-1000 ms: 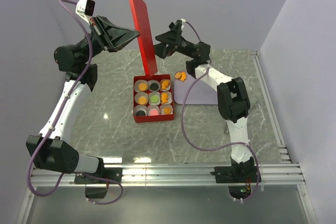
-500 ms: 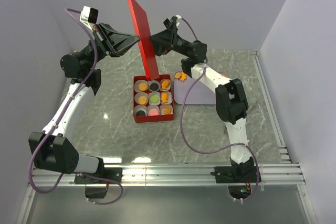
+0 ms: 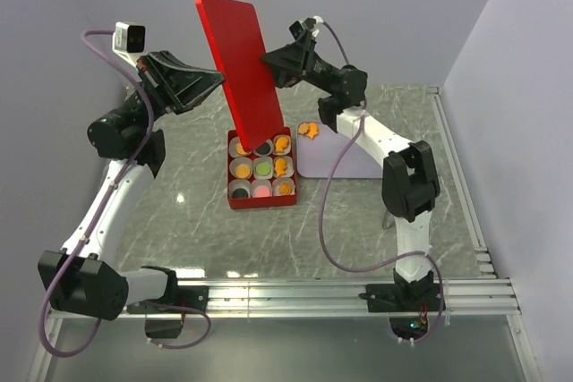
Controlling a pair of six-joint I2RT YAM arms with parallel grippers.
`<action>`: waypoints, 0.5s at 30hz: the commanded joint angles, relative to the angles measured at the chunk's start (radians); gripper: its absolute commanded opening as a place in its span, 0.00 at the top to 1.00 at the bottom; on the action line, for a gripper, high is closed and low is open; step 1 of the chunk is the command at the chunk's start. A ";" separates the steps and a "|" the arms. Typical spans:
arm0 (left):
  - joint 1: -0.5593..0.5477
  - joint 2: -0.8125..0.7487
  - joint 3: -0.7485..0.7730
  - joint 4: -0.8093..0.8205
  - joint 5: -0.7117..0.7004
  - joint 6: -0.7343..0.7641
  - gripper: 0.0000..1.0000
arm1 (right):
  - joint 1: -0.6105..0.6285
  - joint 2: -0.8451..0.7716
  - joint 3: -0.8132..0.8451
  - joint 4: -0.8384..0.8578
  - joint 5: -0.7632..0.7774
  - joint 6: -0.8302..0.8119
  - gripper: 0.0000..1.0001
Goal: Pack the cookies
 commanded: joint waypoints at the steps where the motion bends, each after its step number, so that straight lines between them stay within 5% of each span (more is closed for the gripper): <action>1: 0.017 0.001 -0.034 0.017 -0.028 0.004 1.00 | 0.011 -0.131 0.003 0.486 0.052 0.510 0.45; 11: 0.060 0.042 -0.057 0.111 -0.063 -0.073 1.00 | 0.009 -0.247 -0.005 0.486 0.039 0.523 0.60; 15: 0.078 0.065 -0.045 0.117 -0.058 -0.085 1.00 | 0.011 -0.284 -0.041 0.486 0.004 0.517 0.73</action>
